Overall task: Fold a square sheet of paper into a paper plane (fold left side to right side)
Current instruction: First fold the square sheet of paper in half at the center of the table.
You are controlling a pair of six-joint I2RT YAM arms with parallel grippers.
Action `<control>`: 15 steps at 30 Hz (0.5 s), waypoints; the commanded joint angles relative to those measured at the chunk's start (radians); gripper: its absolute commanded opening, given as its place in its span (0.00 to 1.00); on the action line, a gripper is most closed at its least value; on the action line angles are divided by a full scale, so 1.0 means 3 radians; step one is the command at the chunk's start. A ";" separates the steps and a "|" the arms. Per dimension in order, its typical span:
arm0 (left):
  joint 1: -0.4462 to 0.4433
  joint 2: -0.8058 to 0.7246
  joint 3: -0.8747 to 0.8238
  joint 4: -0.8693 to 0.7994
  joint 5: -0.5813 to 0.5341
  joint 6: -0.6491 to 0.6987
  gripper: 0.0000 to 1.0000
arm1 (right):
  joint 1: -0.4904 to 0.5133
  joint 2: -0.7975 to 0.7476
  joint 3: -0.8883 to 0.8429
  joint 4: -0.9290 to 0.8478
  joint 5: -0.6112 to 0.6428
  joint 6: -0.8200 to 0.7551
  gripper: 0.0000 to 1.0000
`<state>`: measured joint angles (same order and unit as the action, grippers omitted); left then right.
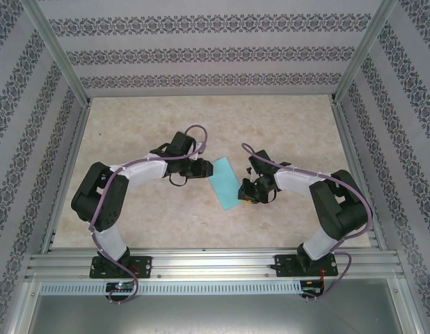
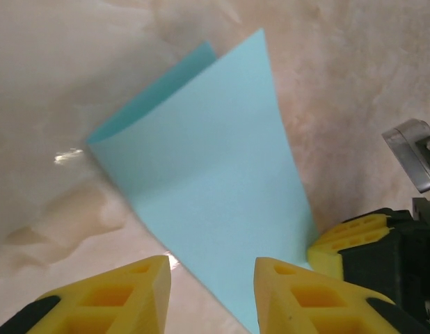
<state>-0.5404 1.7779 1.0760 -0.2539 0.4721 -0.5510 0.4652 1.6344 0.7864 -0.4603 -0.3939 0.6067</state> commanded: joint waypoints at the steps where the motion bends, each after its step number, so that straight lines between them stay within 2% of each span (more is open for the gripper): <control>1: -0.0096 0.0207 0.0160 0.0169 0.0160 -0.0040 0.36 | 0.0034 0.0218 -0.0101 -0.0158 0.0367 -0.0036 0.17; 8: -0.0101 0.0584 0.0441 0.0045 -0.0011 0.0055 0.35 | 0.0037 0.0207 -0.0113 -0.0193 0.0417 -0.0025 0.17; 15: -0.0100 0.0718 0.0580 -0.0144 -0.0230 0.0177 0.35 | 0.0038 0.0207 -0.0116 -0.0215 0.0453 -0.0031 0.17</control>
<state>-0.5659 1.9793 1.2213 -0.2600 0.4431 -0.5377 0.4652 1.6356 0.7879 -0.4633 -0.3931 0.6067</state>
